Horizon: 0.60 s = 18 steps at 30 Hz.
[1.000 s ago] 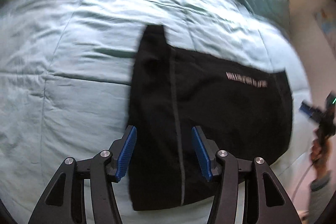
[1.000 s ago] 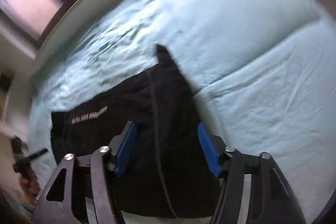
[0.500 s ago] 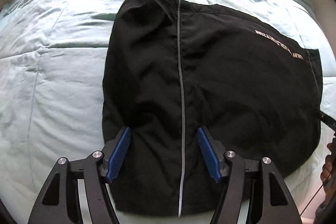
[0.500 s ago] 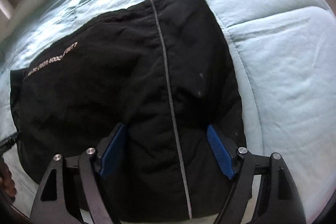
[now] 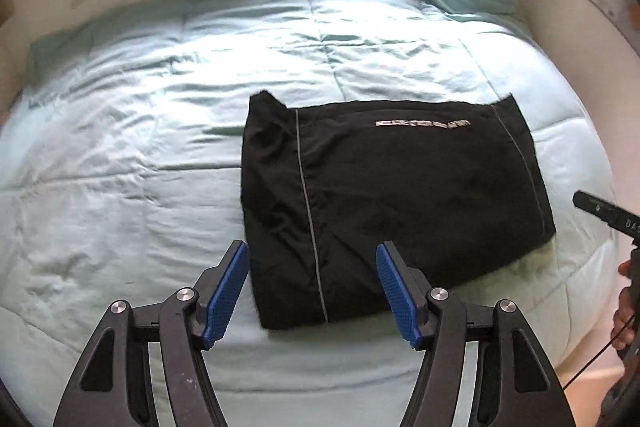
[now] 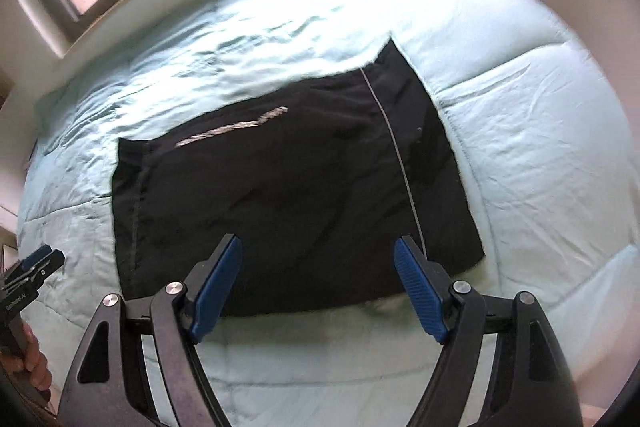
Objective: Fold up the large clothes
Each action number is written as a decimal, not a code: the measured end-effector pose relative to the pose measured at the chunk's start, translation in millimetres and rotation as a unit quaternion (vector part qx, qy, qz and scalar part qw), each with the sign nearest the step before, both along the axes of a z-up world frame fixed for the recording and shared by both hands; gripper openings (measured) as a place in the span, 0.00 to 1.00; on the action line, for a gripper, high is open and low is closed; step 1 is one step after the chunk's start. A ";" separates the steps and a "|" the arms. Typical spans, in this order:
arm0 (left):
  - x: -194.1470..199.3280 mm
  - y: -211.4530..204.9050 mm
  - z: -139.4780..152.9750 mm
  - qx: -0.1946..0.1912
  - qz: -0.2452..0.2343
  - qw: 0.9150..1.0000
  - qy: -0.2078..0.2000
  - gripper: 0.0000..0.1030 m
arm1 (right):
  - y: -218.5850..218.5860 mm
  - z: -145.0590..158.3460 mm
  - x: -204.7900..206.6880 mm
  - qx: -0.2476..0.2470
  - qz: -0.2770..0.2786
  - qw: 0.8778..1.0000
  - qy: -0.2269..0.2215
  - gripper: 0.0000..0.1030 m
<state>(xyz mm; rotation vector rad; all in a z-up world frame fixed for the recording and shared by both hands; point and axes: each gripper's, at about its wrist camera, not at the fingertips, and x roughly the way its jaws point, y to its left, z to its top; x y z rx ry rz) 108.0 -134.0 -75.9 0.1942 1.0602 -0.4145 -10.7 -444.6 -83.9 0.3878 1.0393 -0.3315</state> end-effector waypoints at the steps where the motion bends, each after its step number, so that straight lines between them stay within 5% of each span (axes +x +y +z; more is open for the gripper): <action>1: -5.6 0.4 7.3 0.002 0.002 1.000 -0.006 0.66 | 7.7 8.5 -4.4 -0.008 -0.006 1.000 0.004 0.79; 7: -40.2 16.9 55.5 -0.021 0.009 0.999 -0.025 0.66 | 43.1 47.8 -20.2 -0.014 -0.033 0.999 0.001 0.79; 18: -76.1 3.4 68.3 -0.010 -0.006 1.000 -0.025 0.66 | 78.4 80.4 -49.6 -0.083 -0.021 0.996 0.009 0.79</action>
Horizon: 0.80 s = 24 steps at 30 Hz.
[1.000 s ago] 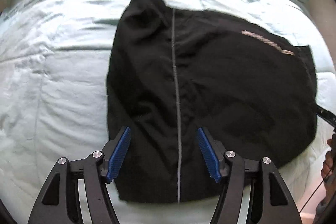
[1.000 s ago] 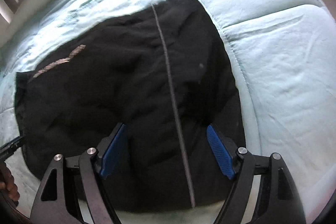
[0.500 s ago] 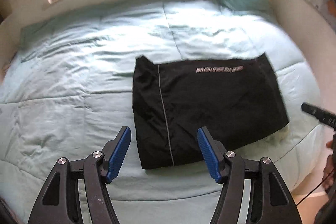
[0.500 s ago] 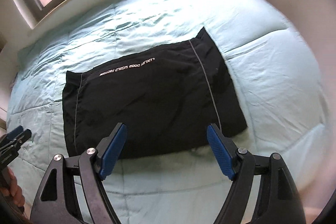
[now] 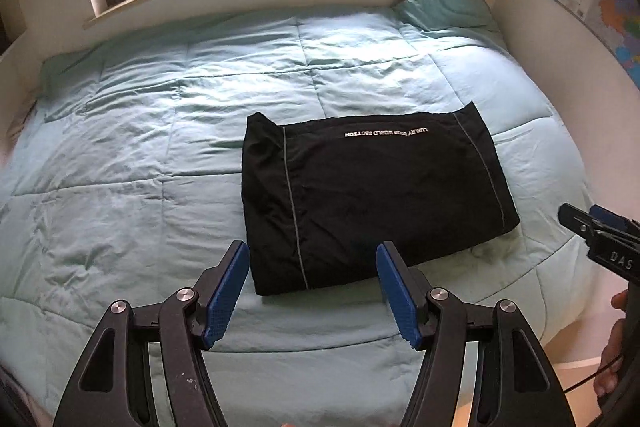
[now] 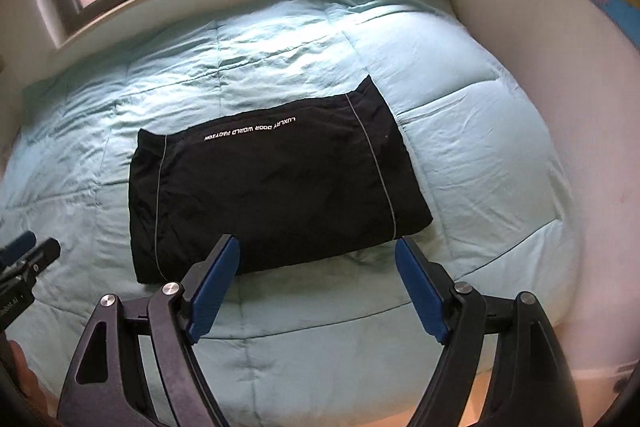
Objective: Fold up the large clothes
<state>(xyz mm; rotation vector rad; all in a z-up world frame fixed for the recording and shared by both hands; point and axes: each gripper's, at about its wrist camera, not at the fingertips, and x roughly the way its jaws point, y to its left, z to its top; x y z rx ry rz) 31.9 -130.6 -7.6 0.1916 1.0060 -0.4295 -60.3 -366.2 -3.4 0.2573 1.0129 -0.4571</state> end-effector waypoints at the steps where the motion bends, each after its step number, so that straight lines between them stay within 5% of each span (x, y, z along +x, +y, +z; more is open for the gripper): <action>1: -4.6 -3.4 2.1 0.006 0.003 1.000 -0.004 0.66 | -1.7 -0.2 -0.1 0.004 0.005 1.000 -0.003 0.79; 5: -20.8 -17.3 8.9 0.020 0.029 0.999 -0.031 0.66 | -12.1 -1.7 1.8 0.019 0.033 0.999 -0.012 0.79; 10: -39.8 -37.2 9.2 -0.007 0.071 0.997 -0.033 0.66 | -31.5 -3.1 -4.4 0.008 0.067 0.998 -0.003 0.79; 24: -69.2 -86.8 7.8 0.011 0.083 0.996 -0.014 0.66 | -68.3 -14.9 -10.9 0.007 0.095 0.995 0.004 0.79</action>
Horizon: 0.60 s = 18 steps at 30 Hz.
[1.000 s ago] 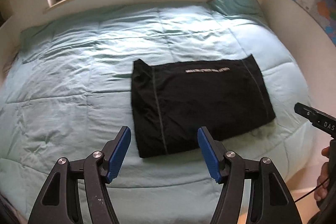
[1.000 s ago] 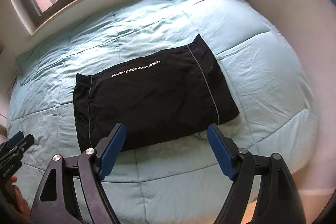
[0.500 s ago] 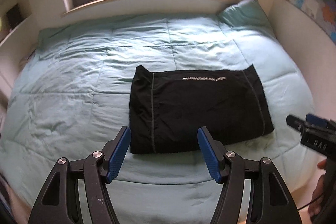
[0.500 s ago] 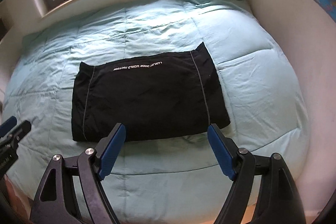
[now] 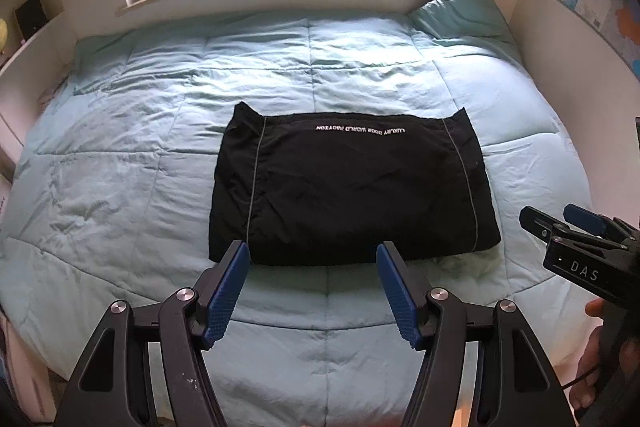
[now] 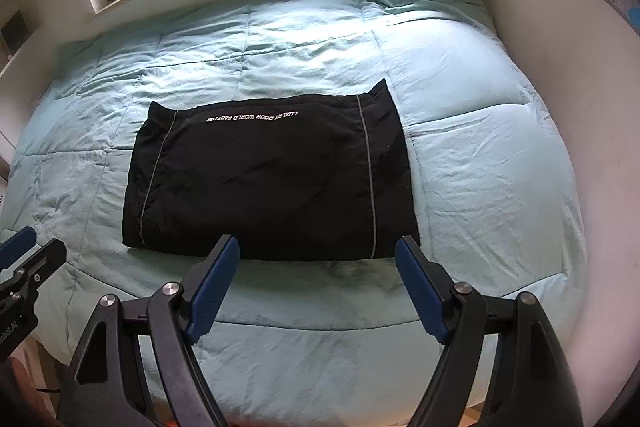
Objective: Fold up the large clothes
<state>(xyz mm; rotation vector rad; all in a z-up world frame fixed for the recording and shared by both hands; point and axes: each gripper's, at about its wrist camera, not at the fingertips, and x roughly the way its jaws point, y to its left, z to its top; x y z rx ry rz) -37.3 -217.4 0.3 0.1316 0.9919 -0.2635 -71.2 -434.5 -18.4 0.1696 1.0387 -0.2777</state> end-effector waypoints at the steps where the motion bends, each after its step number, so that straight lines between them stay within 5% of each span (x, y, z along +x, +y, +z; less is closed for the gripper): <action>1: -0.3 -0.8 -0.1 0.005 0.004 1.000 -0.003 0.66 | -1.3 -0.9 0.1 0.002 0.001 1.000 0.000 0.79; 18: 7.9 1.6 -14.0 0.030 0.016 0.999 0.011 0.66 | -0.8 -10.7 5.6 0.014 0.004 1.000 0.008 0.79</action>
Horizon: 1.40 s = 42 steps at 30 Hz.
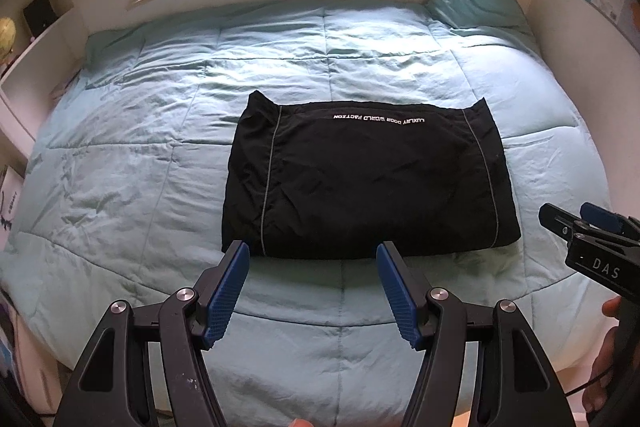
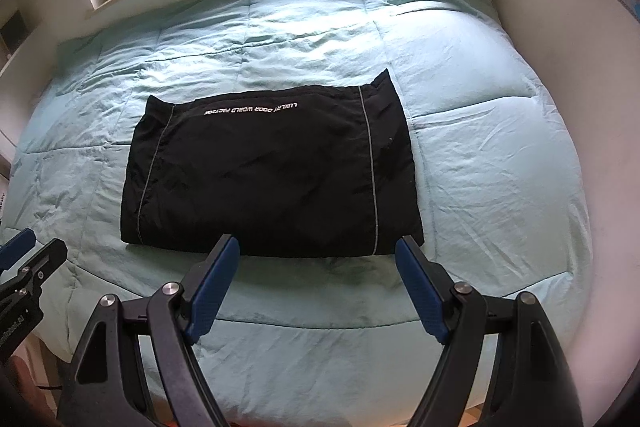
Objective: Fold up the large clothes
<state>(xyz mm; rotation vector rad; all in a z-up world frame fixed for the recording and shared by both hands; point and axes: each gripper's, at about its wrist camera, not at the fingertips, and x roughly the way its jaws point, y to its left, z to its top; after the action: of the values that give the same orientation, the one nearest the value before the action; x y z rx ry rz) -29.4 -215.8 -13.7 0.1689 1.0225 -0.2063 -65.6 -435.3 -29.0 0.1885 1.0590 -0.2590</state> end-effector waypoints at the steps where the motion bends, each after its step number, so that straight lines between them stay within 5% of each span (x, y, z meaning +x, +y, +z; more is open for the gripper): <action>1: -0.9 -0.5 0.0 0.001 0.001 1.000 -0.002 0.66 | 0.6 -0.3 0.0 -0.002 -0.001 1.000 -0.001 0.79; 42: -5.3 -15.7 -22.7 0.025 0.000 1.000 0.018 0.66 | -1.6 -16.4 -11.4 0.007 -0.002 1.000 0.020 0.79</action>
<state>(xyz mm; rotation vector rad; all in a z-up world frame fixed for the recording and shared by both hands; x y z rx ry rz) -34.8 -231.5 -36.5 0.2102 1.0647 -0.1848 -77.0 -436.8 -45.4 0.1988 1.1001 -0.2603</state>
